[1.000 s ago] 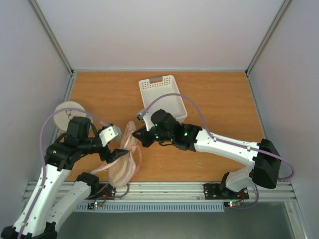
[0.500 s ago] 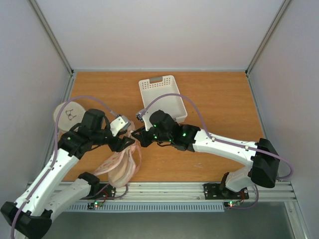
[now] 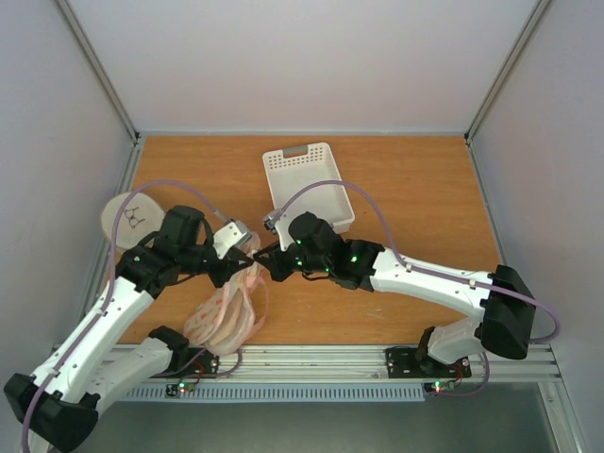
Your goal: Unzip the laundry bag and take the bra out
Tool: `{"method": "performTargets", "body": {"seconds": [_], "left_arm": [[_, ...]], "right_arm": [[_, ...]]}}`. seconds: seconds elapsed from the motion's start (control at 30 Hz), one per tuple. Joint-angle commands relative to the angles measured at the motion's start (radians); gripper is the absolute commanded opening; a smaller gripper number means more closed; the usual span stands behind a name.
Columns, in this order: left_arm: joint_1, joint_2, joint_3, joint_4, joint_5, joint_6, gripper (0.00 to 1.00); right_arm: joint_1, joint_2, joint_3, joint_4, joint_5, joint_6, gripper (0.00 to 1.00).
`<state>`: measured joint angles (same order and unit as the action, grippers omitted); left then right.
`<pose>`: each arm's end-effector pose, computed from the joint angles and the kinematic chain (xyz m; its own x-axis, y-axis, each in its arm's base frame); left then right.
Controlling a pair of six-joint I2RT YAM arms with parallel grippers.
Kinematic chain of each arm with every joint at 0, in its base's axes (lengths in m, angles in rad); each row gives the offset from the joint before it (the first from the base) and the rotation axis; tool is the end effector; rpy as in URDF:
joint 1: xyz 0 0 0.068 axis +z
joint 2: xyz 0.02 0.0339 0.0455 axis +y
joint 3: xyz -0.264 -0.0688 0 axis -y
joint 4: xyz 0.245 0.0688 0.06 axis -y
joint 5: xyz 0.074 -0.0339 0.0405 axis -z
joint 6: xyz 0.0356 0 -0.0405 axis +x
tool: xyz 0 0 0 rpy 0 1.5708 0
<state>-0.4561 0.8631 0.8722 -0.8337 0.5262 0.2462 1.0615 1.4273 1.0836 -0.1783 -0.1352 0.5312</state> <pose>0.1393 -0.0883 0.2994 -0.4719 0.4663 -0.7483 0.8269 0.5285 -0.1922 0.1557 0.2886 0.2942 -0.6767 -0.1823 -0.7133 -0.6719 0.5491 0.4971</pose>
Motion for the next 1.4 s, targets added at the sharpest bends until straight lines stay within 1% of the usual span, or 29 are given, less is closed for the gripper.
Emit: {"method": "performTargets", "body": {"seconds": [0.0, 0.07, 0.2, 0.4, 0.5, 0.67, 0.83, 0.97, 1.03, 1.2, 1.37], "left_arm": [[-0.009, 0.005, -0.012, 0.019, 0.069, 0.039, 0.01], [-0.023, 0.012, -0.016, 0.005, 0.064, 0.063, 0.01], [-0.077, 0.029, -0.016, -0.047, 0.042, 0.163, 0.01], [-0.171, 0.068, -0.010, -0.140, -0.009, 0.372, 0.01], [-0.194, 0.086, 0.020, -0.210, 0.024, 0.474, 0.01], [-0.228, 0.129, 0.071, -0.306, 0.088, 0.628, 0.01], [-0.243, 0.153, 0.119, -0.374, 0.108, 0.755, 0.01], [-0.243, 0.153, 0.169, -0.453, 0.132, 0.844, 0.01], [-0.243, 0.152, 0.185, -0.477, 0.147, 0.872, 0.01], [-0.243, 0.145, 0.202, -0.427, 0.158, 0.854, 0.01], [-0.243, 0.138, 0.229, -0.440, 0.169, 0.848, 0.01]], "right_arm": [[-0.021, -0.058, -0.037, 0.049, 0.010, 0.004, 0.01], [-0.031, -0.069, -0.049, 0.045, 0.007, 0.003, 0.01], [-0.055, -0.093, -0.089, 0.040, -0.006, -0.012, 0.01], [-0.118, -0.126, -0.191, -0.021, -0.004, -0.047, 0.01], [-0.150, -0.156, -0.264, -0.006, -0.037, -0.076, 0.01], [-0.194, -0.160, -0.316, 0.002, -0.086, -0.154, 0.01], [-0.271, -0.142, -0.370, 0.063, -0.230, -0.233, 0.01], [-0.306, -0.128, -0.410, 0.106, -0.273, -0.267, 0.01], [-0.330, -0.115, -0.436, 0.152, -0.302, -0.257, 0.01], [-0.341, -0.056, -0.470, 0.267, -0.391, -0.243, 0.01], [-0.345, -0.009, -0.508, 0.325, -0.403, -0.244, 0.01]]}}
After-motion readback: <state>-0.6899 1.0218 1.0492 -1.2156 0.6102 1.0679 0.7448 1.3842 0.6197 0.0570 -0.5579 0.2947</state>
